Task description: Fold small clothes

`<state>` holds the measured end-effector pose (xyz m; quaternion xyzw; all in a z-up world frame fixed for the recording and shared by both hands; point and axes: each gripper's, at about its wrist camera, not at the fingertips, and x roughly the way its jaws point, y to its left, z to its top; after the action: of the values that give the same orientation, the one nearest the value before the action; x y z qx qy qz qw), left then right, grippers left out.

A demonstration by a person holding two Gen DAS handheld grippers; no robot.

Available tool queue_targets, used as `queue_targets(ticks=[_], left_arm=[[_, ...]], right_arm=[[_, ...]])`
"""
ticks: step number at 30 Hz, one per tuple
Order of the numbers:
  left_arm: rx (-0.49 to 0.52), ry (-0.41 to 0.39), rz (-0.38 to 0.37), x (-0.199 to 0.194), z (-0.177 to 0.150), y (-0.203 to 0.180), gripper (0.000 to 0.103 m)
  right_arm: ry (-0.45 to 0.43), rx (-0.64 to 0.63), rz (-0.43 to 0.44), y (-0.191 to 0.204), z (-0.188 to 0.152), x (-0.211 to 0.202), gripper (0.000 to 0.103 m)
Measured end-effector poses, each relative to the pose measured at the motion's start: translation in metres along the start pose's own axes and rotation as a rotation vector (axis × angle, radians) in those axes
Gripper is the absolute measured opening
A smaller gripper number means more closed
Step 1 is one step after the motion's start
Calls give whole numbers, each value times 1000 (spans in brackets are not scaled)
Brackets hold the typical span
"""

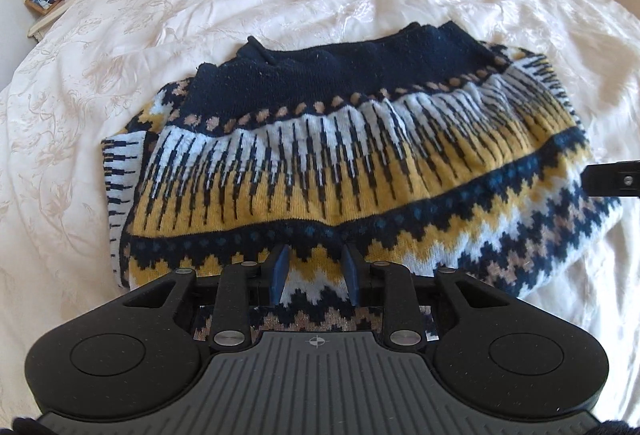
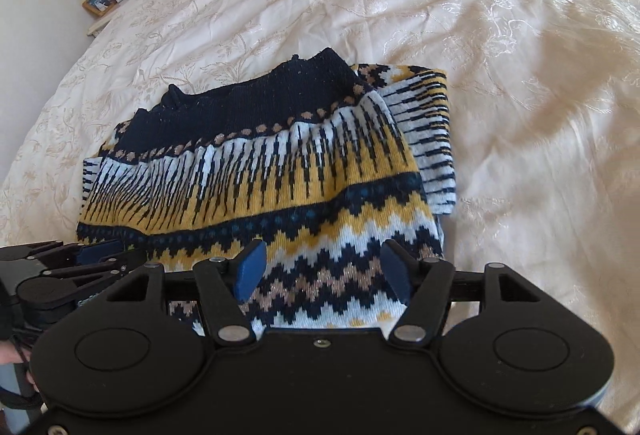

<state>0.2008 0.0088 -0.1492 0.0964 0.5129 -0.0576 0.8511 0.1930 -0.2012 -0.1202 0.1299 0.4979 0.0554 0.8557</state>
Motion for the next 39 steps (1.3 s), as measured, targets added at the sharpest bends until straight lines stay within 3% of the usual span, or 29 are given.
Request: queue_targets(ticks=[5,13,23,33,39], left_arm=[[-2,83,0,22,0,2,30],[7,122,17,26,1,2,32],[20,145,50,32,7,-6,34],[-7,148,28,32,7,-3,34],[-27,143,-24,21,11,7,34]], right_arm=[[-10,11,-12,-2,-12,-14,67],[-5,24,-22,-1,-26,-21,68],[33,39,-29,0,-45,-19,76],[63,81,-47,-13,-53,-13,102],[90,140,-45,-26,-50,-6,102]])
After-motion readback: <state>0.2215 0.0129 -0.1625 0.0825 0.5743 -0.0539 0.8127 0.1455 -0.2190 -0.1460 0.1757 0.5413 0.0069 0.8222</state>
